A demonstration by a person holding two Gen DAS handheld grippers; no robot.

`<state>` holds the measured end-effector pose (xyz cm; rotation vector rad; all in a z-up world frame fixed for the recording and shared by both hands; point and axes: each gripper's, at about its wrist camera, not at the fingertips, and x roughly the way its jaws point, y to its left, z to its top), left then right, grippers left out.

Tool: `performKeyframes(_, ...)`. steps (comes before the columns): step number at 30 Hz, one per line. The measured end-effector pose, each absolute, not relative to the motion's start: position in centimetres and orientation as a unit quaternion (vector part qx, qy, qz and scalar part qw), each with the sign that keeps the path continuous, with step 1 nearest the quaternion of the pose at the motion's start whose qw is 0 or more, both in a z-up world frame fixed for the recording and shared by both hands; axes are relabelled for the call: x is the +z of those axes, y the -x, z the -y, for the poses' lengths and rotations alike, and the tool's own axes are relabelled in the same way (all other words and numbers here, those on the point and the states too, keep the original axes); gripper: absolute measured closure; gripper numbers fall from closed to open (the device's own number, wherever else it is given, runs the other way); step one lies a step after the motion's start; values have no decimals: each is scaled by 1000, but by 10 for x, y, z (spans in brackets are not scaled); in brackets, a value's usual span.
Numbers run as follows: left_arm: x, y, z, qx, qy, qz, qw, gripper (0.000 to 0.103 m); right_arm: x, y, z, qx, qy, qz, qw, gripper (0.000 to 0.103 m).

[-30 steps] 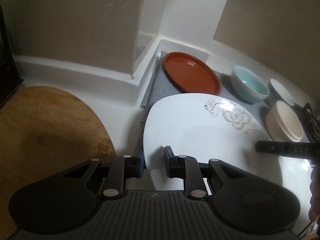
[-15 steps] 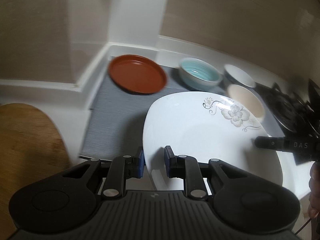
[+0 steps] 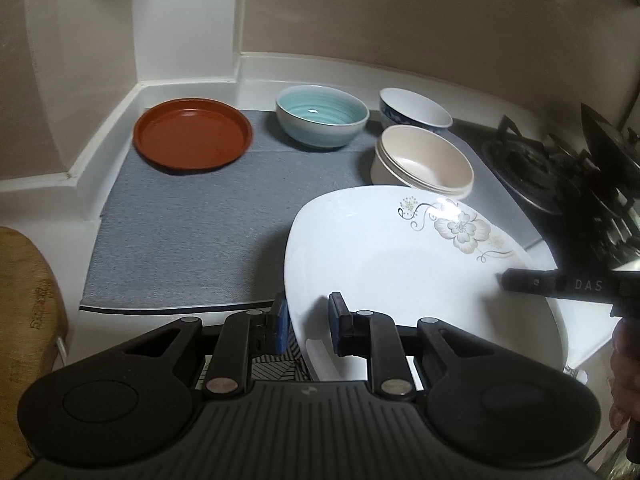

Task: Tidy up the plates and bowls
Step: 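Carry the held white plate over the other white plate with the left gripper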

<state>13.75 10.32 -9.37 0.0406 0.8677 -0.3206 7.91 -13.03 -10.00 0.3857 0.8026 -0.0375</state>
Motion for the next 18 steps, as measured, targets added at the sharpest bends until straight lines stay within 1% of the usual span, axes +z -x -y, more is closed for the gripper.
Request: performKeyframes(18, -91, -137, -92, -148, -39, -417, 896, 81, -110, -75, 140, -16, -203, -386, 900, 84)
